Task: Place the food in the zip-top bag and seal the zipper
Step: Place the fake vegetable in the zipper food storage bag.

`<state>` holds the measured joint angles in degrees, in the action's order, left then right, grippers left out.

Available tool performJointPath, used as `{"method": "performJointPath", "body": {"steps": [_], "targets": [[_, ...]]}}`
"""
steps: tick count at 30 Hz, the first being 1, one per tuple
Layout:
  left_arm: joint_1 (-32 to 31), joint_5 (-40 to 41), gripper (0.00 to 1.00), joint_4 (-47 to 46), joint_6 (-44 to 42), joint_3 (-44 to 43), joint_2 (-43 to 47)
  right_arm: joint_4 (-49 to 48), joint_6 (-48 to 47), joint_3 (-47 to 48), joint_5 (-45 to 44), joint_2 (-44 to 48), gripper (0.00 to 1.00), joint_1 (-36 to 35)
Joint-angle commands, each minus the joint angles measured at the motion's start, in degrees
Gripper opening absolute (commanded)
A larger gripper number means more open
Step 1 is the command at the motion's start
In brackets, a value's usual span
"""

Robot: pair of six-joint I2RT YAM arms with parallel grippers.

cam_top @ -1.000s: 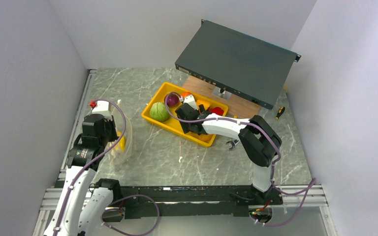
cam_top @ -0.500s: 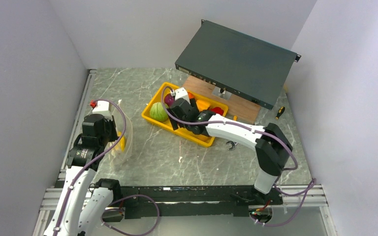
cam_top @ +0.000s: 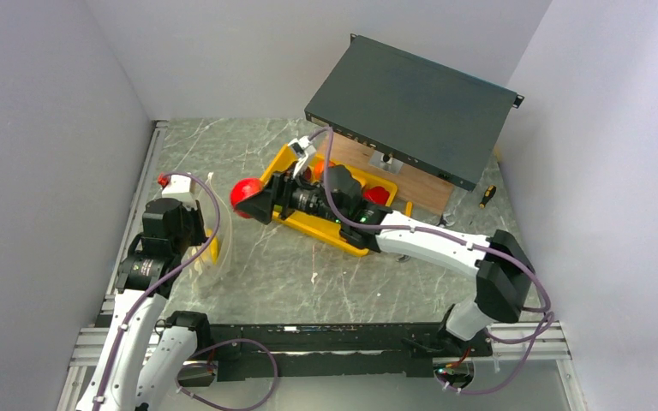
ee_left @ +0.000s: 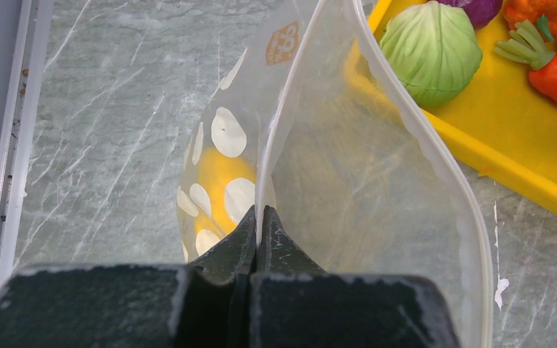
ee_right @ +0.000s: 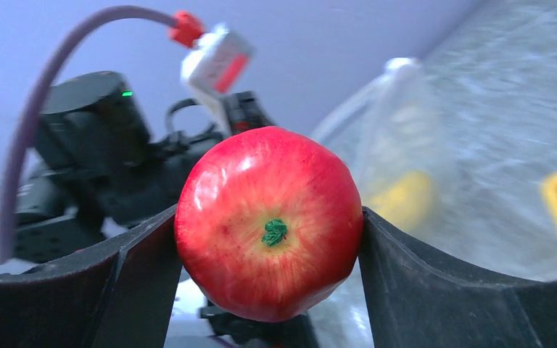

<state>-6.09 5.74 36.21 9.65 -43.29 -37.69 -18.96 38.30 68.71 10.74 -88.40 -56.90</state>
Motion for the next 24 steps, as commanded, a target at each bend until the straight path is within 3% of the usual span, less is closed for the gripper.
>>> {"method": "performJointPath", "body": {"steps": [1, 9, 20, 24], "targets": [[-0.2, -1.4, 0.00, -2.5, -1.0, 0.3, 0.9, -15.8, 10.4, 2.2, 8.5, -5.3, 0.00, -2.9], [-0.2, -1.5, 0.00, -2.8, -1.0, 0.5, 1.4, -22.2, 22.2, 5.9, 10.3, -17.5, 0.03, -4.0], [-0.2, -1.7, 0.00, -3.0, -1.1, 0.5, 1.8, 5.1, 7.0, 10.1, -12.0, -15.3, 0.23, -8.4], [-0.2, -1.7, 0.00, -2.9, -1.1, 0.5, 1.7, 11.1, 2.9, 13.9, -17.0, -15.9, 0.37, -9.8]]}}
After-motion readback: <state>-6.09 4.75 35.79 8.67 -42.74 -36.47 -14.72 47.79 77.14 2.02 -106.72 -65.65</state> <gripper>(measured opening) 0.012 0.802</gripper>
